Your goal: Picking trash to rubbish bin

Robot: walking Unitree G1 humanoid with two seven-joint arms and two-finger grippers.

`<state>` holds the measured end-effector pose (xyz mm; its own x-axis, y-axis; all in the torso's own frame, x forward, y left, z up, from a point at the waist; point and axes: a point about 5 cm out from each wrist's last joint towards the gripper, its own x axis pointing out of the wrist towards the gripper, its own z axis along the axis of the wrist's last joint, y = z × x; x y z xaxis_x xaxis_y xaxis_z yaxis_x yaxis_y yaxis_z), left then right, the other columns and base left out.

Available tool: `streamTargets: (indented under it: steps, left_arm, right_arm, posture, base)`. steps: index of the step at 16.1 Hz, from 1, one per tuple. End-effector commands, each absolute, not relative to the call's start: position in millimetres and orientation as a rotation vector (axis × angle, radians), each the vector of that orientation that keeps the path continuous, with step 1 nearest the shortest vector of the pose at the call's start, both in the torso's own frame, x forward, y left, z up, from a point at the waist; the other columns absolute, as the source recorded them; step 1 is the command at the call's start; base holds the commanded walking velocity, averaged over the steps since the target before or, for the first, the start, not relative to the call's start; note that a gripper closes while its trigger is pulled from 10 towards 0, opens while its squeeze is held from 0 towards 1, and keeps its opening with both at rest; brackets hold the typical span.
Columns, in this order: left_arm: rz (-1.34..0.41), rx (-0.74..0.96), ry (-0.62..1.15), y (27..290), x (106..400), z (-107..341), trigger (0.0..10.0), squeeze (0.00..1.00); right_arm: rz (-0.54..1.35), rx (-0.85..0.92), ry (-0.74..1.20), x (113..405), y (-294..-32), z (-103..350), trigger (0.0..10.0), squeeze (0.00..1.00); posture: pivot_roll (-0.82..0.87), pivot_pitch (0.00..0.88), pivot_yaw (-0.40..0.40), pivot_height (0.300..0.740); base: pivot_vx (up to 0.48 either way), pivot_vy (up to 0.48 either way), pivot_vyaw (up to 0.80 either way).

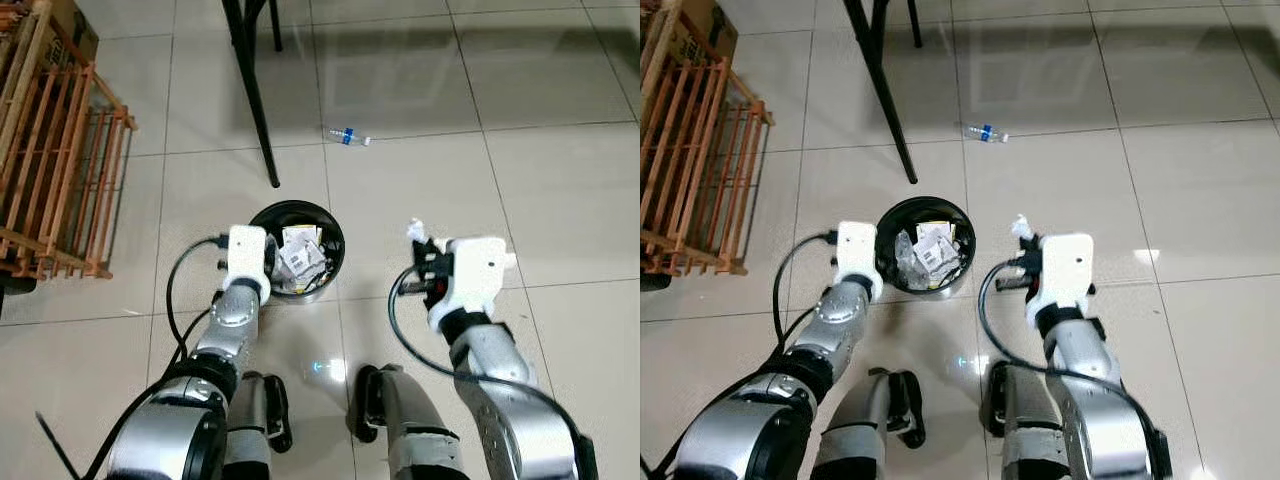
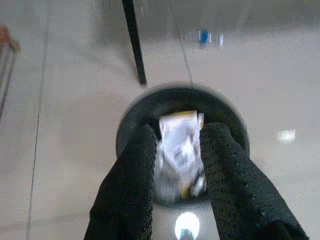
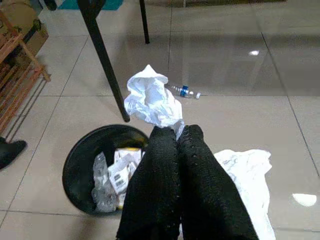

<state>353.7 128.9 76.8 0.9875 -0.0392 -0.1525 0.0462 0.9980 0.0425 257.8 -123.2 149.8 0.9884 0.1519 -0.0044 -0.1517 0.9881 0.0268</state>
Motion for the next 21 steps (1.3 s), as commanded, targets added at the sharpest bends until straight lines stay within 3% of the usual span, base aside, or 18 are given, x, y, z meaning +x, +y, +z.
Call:
streamTargets:
  steps: [1, 6, 12, 21]
  left_arm:
    - [-0.031, 0.013, 0.113, 132, 349, 76, 10.0, 0.00]
    - [-0.047, 0.018, -0.120, 128, 348, 113, 10.0, 0.00]
    - [-0.077, 0.018, -0.185, 119, 345, 128, 10.0, 0.00]
    - [-0.087, 0.045, -0.187, 117, 342, 130, 10.0, 0.00]
  right_arm:
    - [0.133, 0.028, 0.021, 260, -127, 144, 10.0, 0.00]
    - [0.118, 0.035, -0.045, 295, -127, 153, 10.0, 0.00]
    - [0.115, 0.043, -0.104, 317, -126, 162, 10.0, 0.00]
    - [0.097, 0.044, -0.138, 329, -129, 162, 10.0, 0.00]
  posture:
    - [-0.07, 0.304, 0.040, 0.683]
    - [-0.02, 0.172, 0.050, 0.683]
    - [-0.01, 0.084, 0.054, 0.683]
    - [0.00, 0.076, 0.050, 0.683]
  base:
    - [0.000, 0.000, 0.00]
    - [0.000, 0.000, 0.00]
    - [0.000, 0.000, 0.00]
    - [0.000, 0.000, 0.00]
